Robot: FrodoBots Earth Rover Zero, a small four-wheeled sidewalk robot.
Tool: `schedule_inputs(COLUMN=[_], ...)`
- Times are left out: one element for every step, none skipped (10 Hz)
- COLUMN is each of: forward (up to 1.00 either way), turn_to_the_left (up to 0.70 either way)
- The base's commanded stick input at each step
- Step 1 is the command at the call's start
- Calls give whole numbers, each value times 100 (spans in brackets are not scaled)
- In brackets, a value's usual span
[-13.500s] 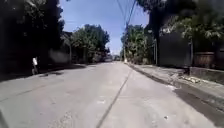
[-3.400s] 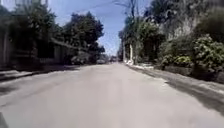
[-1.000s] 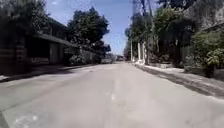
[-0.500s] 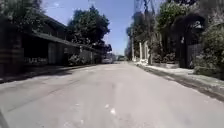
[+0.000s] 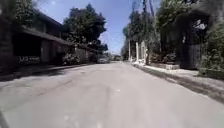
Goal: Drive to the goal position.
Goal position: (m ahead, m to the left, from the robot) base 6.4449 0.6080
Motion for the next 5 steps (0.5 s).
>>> schedule_inputs(forward=[85, 85, 85, 85, 85], turn_to_the_left=[-31, 0, 0, 0, 0])
